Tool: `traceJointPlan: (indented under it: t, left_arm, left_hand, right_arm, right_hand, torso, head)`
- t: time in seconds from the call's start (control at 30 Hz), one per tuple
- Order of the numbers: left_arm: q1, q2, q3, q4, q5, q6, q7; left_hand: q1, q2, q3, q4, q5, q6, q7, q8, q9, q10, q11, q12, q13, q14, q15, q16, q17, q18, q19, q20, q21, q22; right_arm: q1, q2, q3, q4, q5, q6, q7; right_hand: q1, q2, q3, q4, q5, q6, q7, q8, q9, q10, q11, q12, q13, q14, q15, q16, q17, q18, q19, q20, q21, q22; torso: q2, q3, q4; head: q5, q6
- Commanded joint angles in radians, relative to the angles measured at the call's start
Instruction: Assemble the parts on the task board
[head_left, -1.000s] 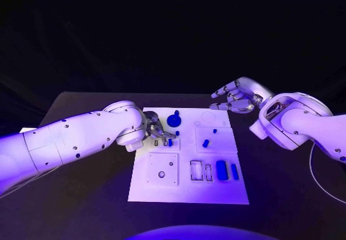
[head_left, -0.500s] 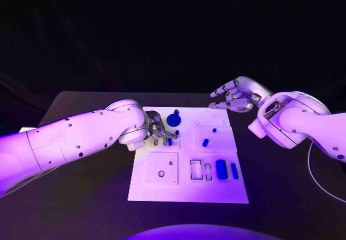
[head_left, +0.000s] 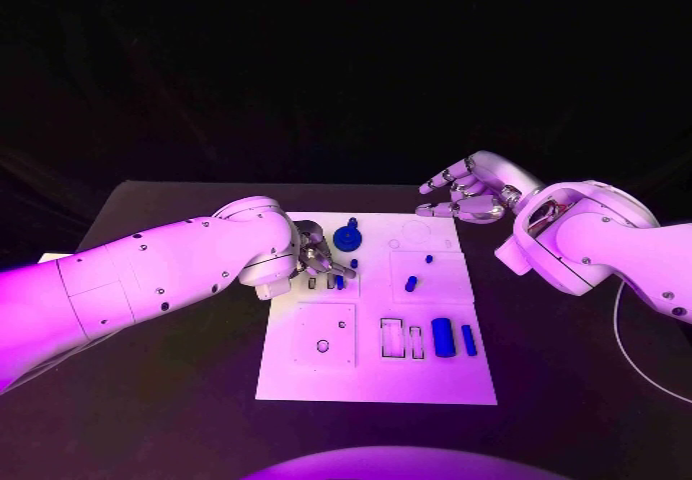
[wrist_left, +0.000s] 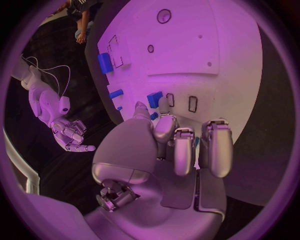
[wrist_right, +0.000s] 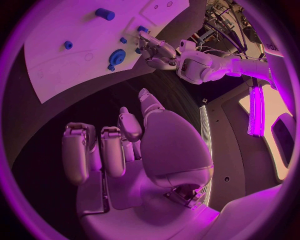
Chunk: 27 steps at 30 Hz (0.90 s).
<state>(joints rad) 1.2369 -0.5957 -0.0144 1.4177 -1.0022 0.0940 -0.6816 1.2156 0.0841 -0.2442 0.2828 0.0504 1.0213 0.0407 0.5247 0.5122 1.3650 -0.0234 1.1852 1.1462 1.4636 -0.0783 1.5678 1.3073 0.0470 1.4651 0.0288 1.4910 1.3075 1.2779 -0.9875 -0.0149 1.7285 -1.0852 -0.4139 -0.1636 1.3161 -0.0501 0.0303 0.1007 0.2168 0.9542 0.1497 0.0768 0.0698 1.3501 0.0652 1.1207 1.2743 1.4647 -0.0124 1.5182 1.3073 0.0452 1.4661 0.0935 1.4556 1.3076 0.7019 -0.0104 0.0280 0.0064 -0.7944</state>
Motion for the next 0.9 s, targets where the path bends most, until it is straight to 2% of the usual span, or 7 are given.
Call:
traceJointPlan:
  t: [0.03,0.43,0.6,0.67,0.83,0.9]
  left_arm:
    - [0.002,0.004,0.000,-0.004,-0.003,0.038,-0.003]
    - [0.003,0.014,0.000,-0.016,-0.003,0.056,-0.006]
    - [0.003,0.015,0.000,-0.016,-0.003,0.043,-0.001]
    - [0.003,0.015,0.000,-0.015,-0.003,0.036,0.001]
    - [0.003,0.013,0.000,-0.011,0.004,0.017,0.009]
    - [0.003,0.010,0.000,-0.009,0.012,0.010,0.013]
  left_hand:
    - [0.015,0.001,0.002,-0.008,0.003,-0.011,-0.001,0.009,0.007,0.003,-0.005,0.005,0.001,0.107,-0.007,0.003,0.263,-0.017,0.044,-0.003,0.006,0.124]
    - [0.035,0.007,0.010,-0.016,0.003,-0.018,-0.001,0.019,0.025,0.004,-0.006,0.006,0.003,0.107,-0.007,0.003,0.263,-0.017,0.045,-0.003,0.009,0.129]
    - [0.060,0.024,0.029,-0.027,0.004,-0.025,-0.003,0.025,0.040,0.004,-0.007,0.005,0.004,0.107,-0.008,0.003,0.263,-0.017,0.045,-0.004,0.009,0.131]
    - [0.089,0.039,0.051,-0.042,0.004,-0.030,-0.005,0.026,0.046,0.004,-0.009,0.004,0.003,0.107,-0.010,0.003,0.263,-0.017,0.044,-0.005,0.008,0.130]
    - [0.232,0.087,0.164,-0.125,0.006,-0.065,-0.014,0.013,0.056,-0.008,-0.019,-0.012,-0.007,0.107,-0.019,0.003,0.263,-0.016,0.041,-0.013,0.006,0.127]
    - [0.281,0.089,0.219,-0.157,0.007,-0.080,-0.010,0.005,0.057,-0.018,-0.017,-0.026,-0.017,0.107,-0.019,0.003,0.263,-0.016,0.039,-0.015,0.004,0.124]
  right_arm:
    - [0.000,0.001,0.000,0.000,-0.003,0.016,0.002]
    - [0.000,0.002,0.000,0.000,-0.003,0.020,0.003]
    - [0.000,0.003,0.000,0.000,-0.003,0.023,0.003]
    - [-0.001,0.003,0.000,0.000,-0.003,0.024,0.003]
    - [-0.001,0.003,0.000,-0.001,-0.003,0.029,0.002]
    - [-0.001,0.004,-0.001,-0.003,-0.003,0.032,0.002]
  right_hand:
    - [-0.005,0.001,-0.004,-0.001,0.007,0.007,-0.001,0.007,0.001,0.000,-0.005,0.004,0.001,0.086,-0.003,-0.004,0.182,0.005,-0.002,-0.004,-0.004,0.029]
    - [-0.006,0.003,-0.006,0.001,0.009,0.008,-0.001,0.007,0.001,0.000,-0.005,0.004,0.001,0.086,-0.003,-0.004,0.181,0.005,-0.002,-0.004,-0.004,0.029]
    - [-0.006,0.003,-0.006,0.001,0.009,0.008,-0.001,0.007,0.001,0.000,-0.005,0.004,0.001,0.086,-0.003,-0.004,0.181,0.005,-0.002,-0.004,-0.004,0.029]
    - [-0.006,0.003,-0.006,0.001,0.009,0.008,-0.001,0.007,0.001,0.000,-0.005,0.004,0.001,0.086,-0.003,-0.004,0.181,0.005,-0.002,-0.004,-0.004,0.029]
    - [-0.006,0.003,-0.006,0.001,0.009,0.008,-0.001,0.007,0.001,0.000,-0.005,0.004,0.001,0.086,-0.003,-0.004,0.181,0.005,-0.002,-0.004,-0.004,0.029]
    - [-0.006,0.003,-0.006,0.001,0.009,0.008,-0.001,0.007,0.001,0.000,-0.005,0.004,0.001,0.086,-0.003,-0.004,0.181,0.005,-0.002,-0.004,-0.004,0.029]
  torso:
    - [0.000,0.0000,0.0001]
    - [0.000,-0.0005,0.0007]
    - [0.000,-0.0004,0.0002]
    - [0.000,-0.0002,0.0004]
    - [-0.001,0.0000,-0.0001]
    - [0.000,0.0001,0.0001]
  head:
    - [0.000,-0.001]
    - [-0.001,-0.004]
    - [-0.001,-0.007]
    - [-0.001,-0.007]
    - [-0.002,-0.009]
    - [-0.002,-0.009]
